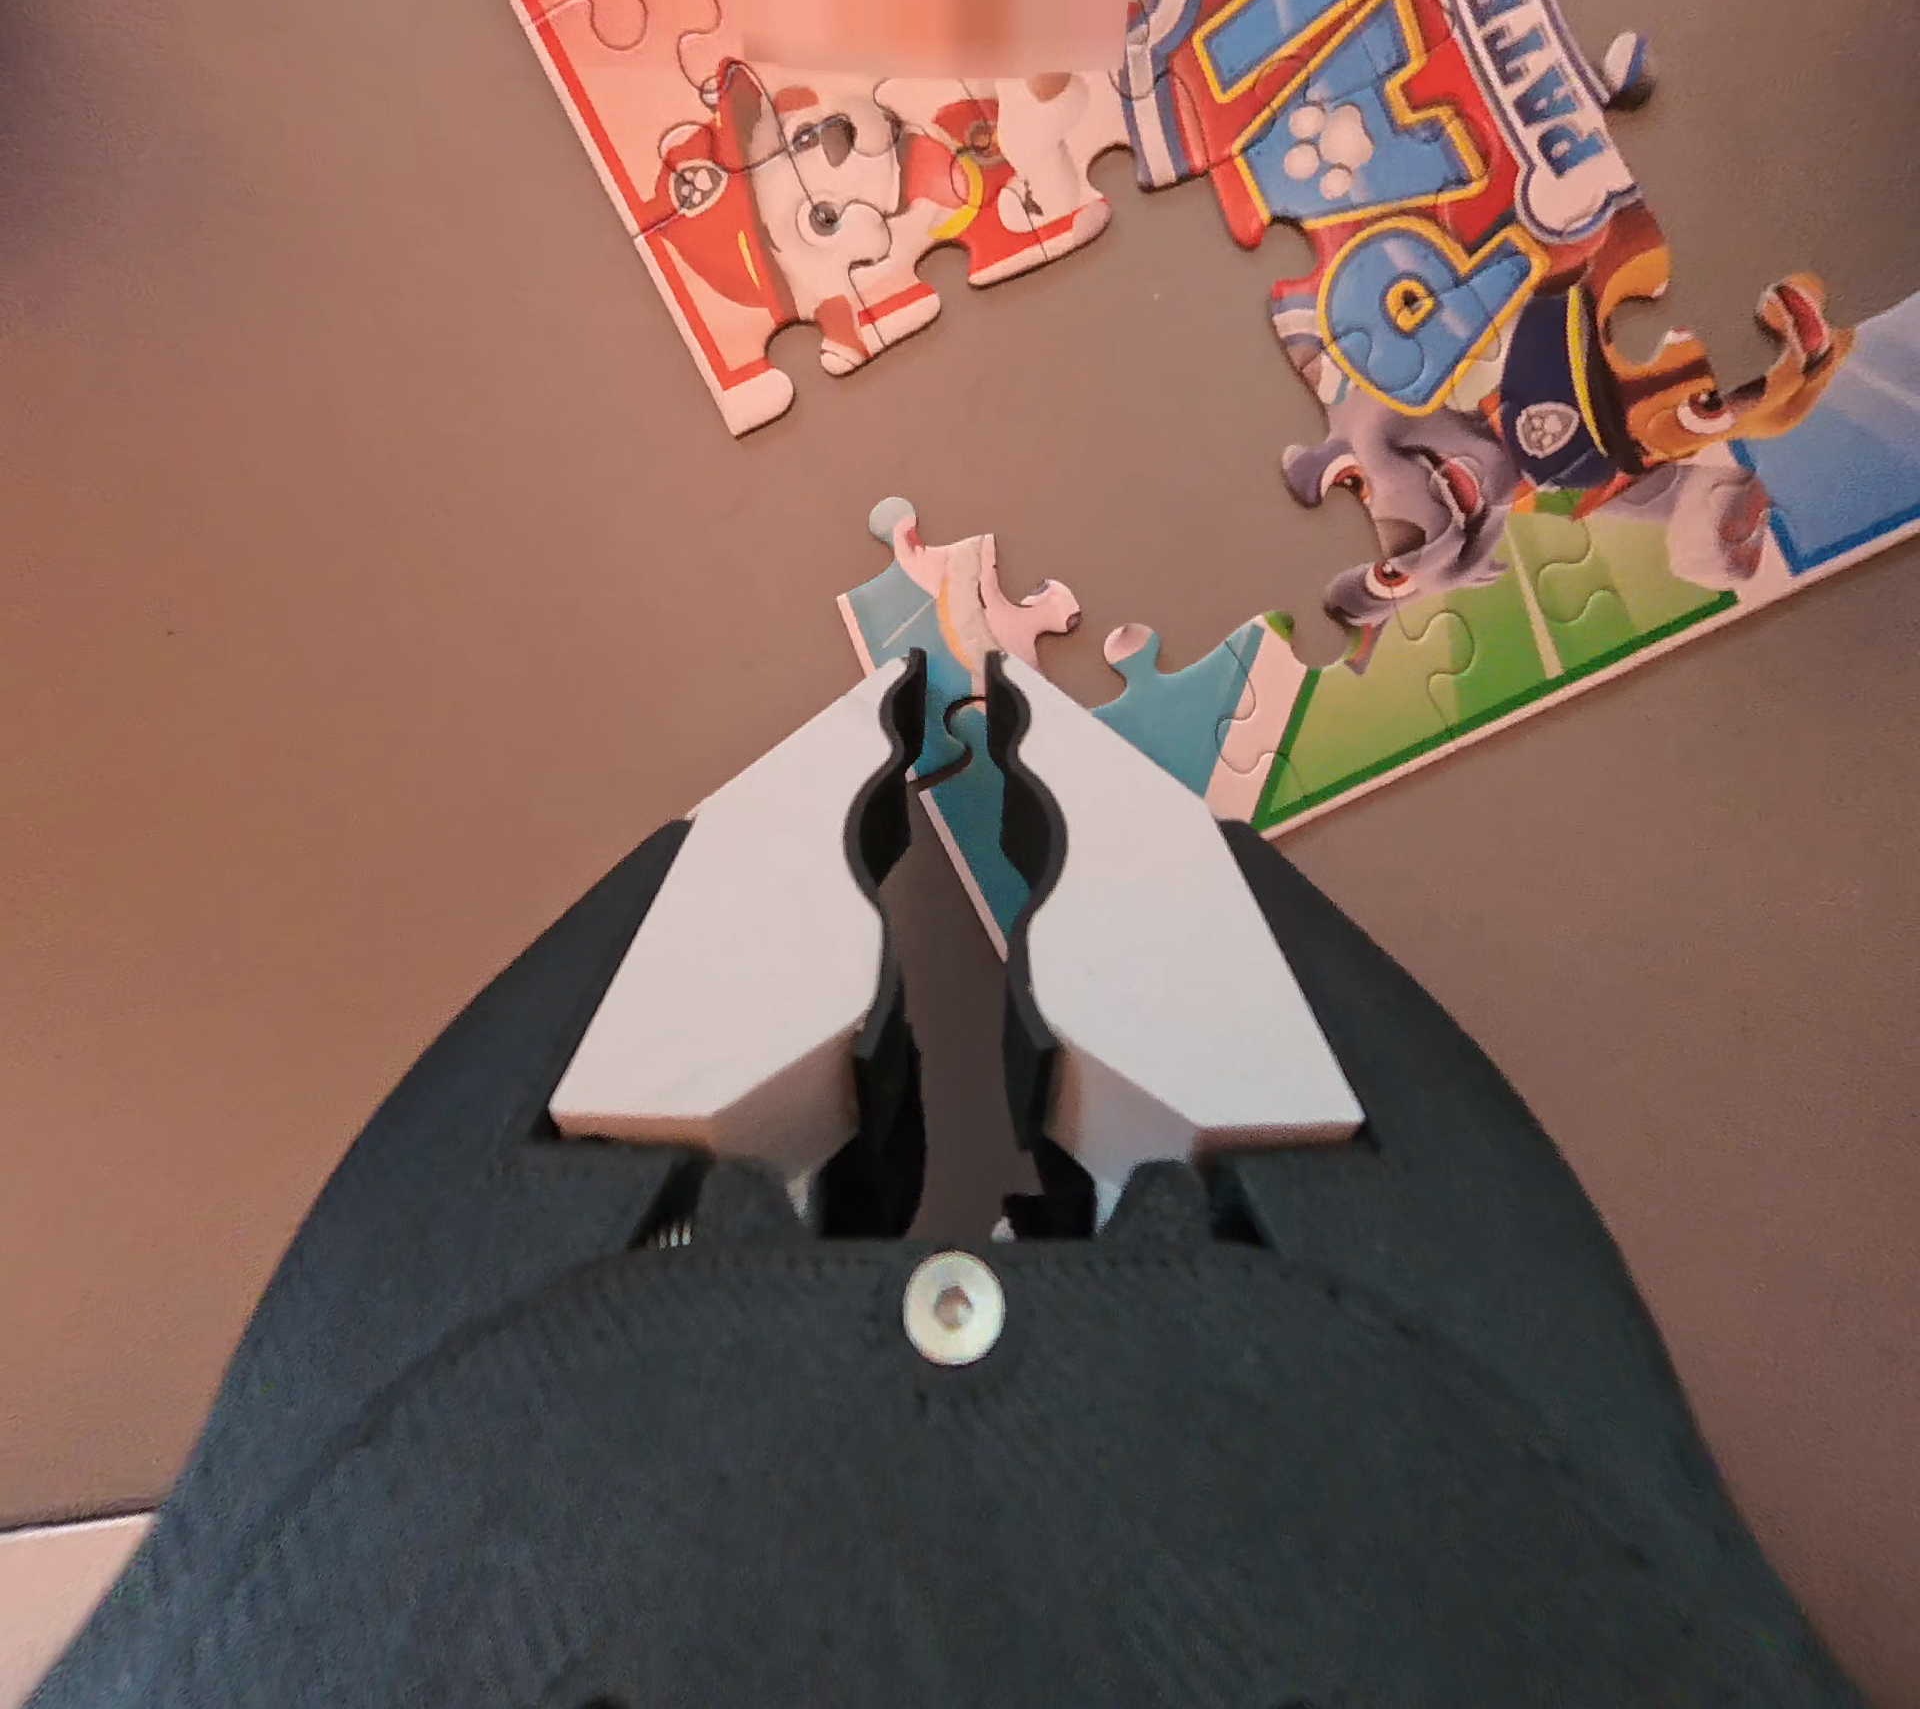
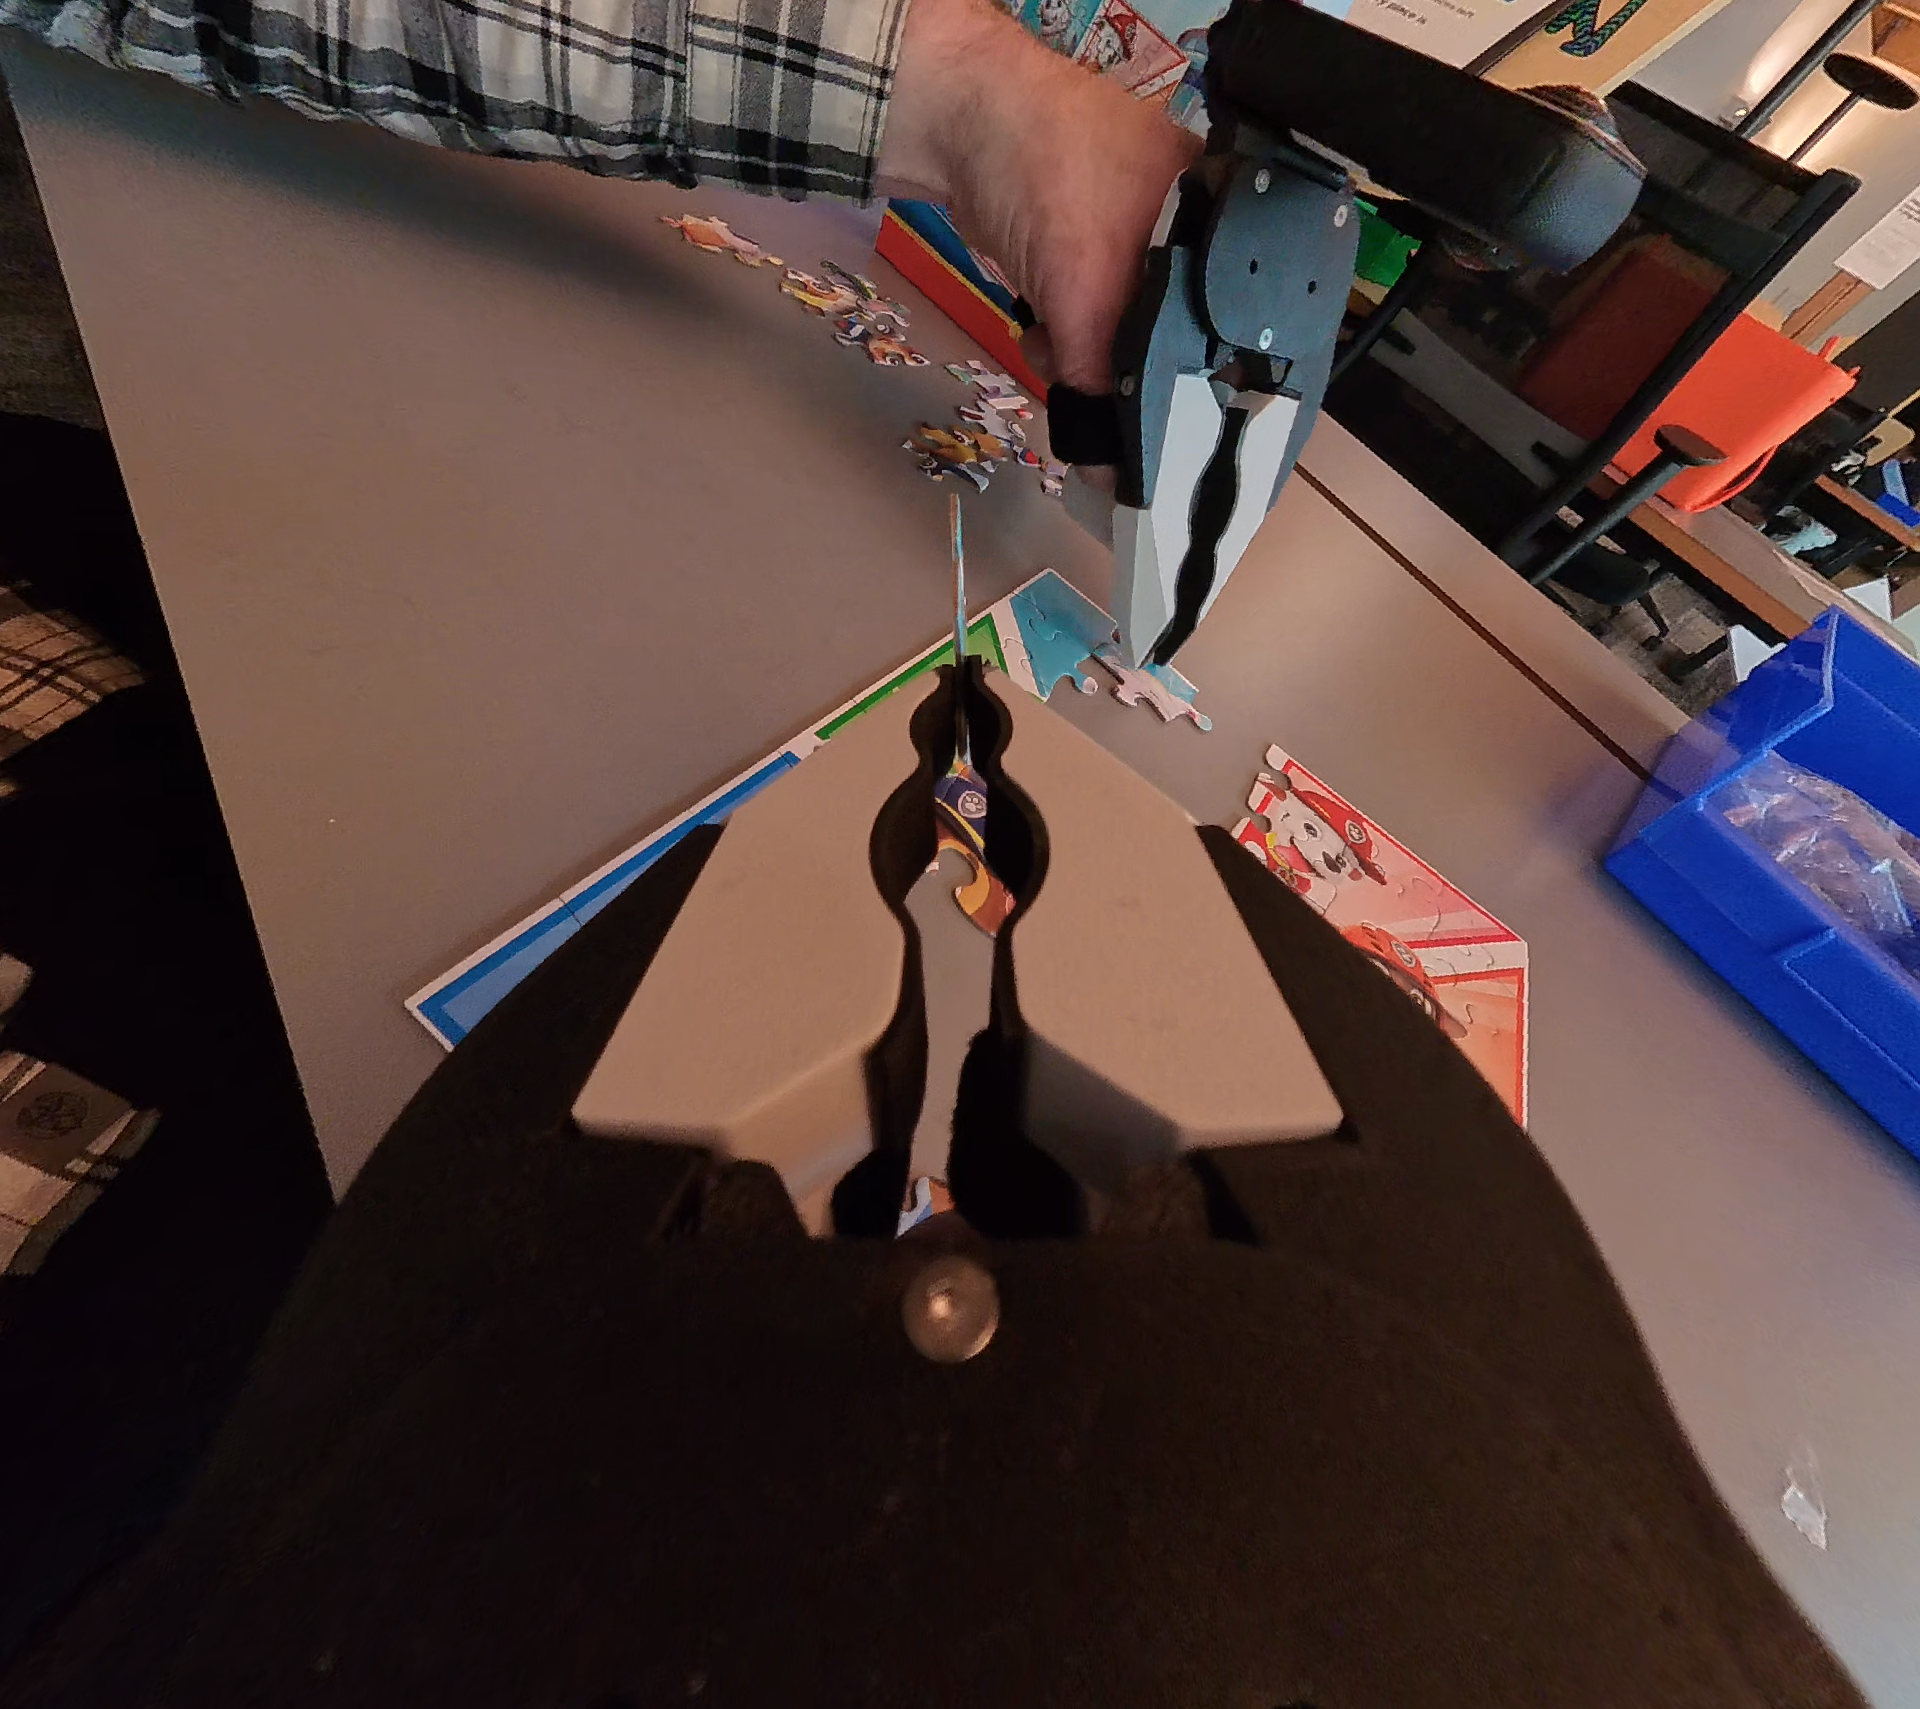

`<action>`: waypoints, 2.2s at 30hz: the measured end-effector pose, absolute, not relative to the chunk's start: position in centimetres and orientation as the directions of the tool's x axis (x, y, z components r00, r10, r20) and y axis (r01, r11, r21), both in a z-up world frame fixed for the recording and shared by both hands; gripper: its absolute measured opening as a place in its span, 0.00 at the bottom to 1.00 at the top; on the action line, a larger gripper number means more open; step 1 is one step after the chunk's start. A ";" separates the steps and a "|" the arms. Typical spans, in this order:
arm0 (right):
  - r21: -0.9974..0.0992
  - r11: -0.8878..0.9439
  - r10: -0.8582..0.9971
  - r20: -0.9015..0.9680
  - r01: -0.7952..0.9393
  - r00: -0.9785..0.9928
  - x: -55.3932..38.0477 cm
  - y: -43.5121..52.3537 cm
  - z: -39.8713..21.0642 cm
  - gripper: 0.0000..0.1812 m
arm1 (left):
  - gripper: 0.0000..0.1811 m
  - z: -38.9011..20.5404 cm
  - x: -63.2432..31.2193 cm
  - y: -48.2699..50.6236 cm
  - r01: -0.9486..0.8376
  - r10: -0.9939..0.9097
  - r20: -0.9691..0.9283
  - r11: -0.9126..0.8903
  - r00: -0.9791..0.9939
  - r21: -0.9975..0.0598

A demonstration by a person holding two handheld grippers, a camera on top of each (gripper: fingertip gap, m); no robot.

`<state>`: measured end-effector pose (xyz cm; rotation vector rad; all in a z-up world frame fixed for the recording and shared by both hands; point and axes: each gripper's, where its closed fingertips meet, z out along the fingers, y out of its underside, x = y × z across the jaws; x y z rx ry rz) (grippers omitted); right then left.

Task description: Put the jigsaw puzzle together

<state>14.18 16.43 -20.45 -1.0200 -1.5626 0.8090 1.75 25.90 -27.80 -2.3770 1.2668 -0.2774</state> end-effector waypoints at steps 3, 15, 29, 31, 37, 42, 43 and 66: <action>-0.891 0.407 0.913 0.399 0.199 -0.083 14.2 16.4 -20.4 0.00 | 0.05 -27.8 1.7 25.9 -0.716 -0.806 -0.030 -0.507 0.591 -0.480; -0.892 0.409 0.913 0.400 0.195 -0.084 14.2 16.4 -20.4 0.00 | 0.04 -26.6 1.8 25.8 -0.595 -0.736 0.025 -0.566 0.677 -0.570; -0.894 0.405 0.914 0.397 0.191 -0.079 14.1 16.5 -20.3 0.00 | 0.01 -27.8 1.6 25.6 -0.557 -0.673 -0.011 -0.602 0.739 -0.572; -0.900 0.395 0.919 0.389 0.183 -0.068 14.1 16.6 -20.1 0.00 | 0.02 -26.1 1.7 26.2 -0.502 -0.657 0.015 -0.591 0.754 -0.631; -0.845 0.454 0.878 0.478 0.282 0.017 13.4 19.0 -18.8 0.00 | 0.00 -27.9 1.6 25.7 -0.508 -0.645 0.033 -0.631 0.763 -0.587; -0.469 0.712 0.553 0.833 0.522 -0.005 11.0 24.7 -18.5 0.00 | 0.02 -27.8 1.8 25.6 -0.506 -0.641 0.013 -0.619 0.768 -0.601; -0.385 0.749 0.475 0.880 0.540 -0.032 10.3 25.5 -18.6 0.00 | 0.02 -27.8 1.8 25.6 -0.500 -0.638 0.015 -0.618 0.770 -0.606; 0.063 0.695 0.340 0.849 0.716 -0.405 4.7 30.8 -26.9 0.00 | 0.00 -27.7 2.1 25.8 -0.459 -0.634 0.063 -0.621 0.771 -0.635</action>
